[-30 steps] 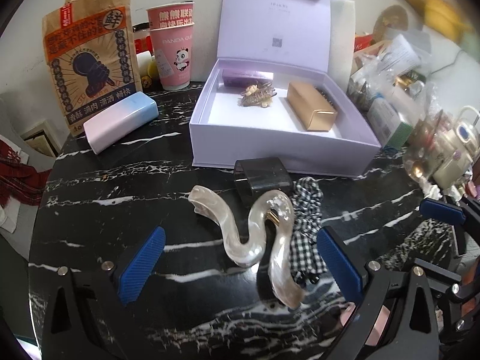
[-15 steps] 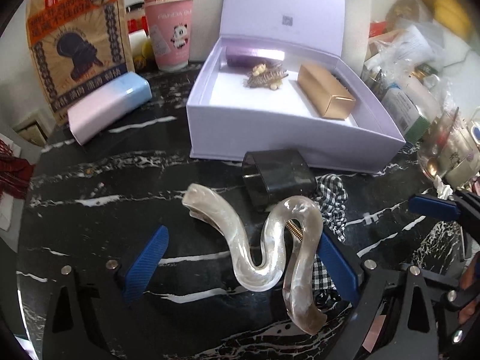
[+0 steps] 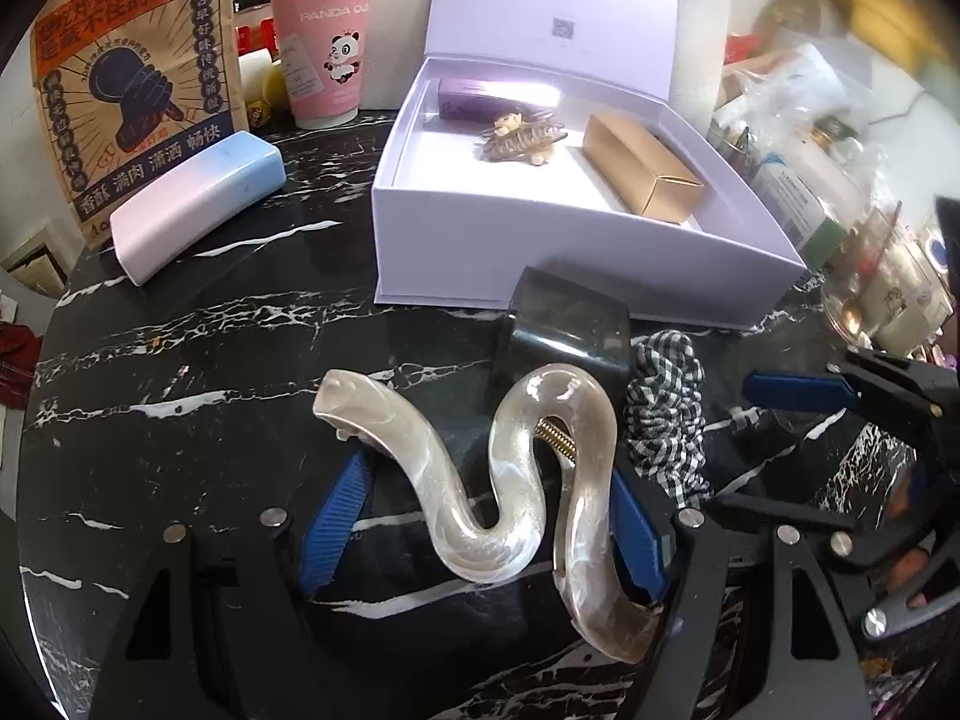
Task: Organize rigid objects
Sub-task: 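Grasp the black-and-white gingham scrunchie with the right gripper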
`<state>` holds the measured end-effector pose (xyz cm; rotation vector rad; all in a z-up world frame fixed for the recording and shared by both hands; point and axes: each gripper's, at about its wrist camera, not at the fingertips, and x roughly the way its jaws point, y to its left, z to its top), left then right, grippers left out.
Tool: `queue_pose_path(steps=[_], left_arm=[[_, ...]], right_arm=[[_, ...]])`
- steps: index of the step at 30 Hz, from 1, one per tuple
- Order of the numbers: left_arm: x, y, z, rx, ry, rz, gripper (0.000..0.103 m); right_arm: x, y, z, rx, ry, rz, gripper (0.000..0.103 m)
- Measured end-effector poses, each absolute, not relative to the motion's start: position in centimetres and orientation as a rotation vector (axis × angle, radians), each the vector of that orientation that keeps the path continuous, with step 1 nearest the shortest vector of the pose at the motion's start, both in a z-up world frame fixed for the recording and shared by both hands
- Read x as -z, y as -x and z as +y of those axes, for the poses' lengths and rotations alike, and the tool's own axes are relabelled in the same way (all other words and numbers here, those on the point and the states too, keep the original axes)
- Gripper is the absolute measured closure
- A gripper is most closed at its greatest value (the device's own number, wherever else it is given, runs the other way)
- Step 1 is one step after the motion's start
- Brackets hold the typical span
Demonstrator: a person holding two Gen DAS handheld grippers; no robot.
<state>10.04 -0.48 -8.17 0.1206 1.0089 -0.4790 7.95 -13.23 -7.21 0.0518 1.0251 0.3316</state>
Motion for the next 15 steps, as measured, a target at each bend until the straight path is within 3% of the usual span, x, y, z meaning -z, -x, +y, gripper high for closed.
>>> queue_pose_path(steps=[9, 15], left_arm=[[8.1, -9.4, 2.3, 0.397, -0.110, 1.024, 0.028], [8.2, -9.1, 3.6, 0.361, -0.075, 1.022, 0.028]], right_arm=[[8.1, -9.9, -11.9, -0.260, -0.015, 1.079, 0.027], [8.4, -9.9, -10.6, -0.246, 0.028, 1.081, 0.041]])
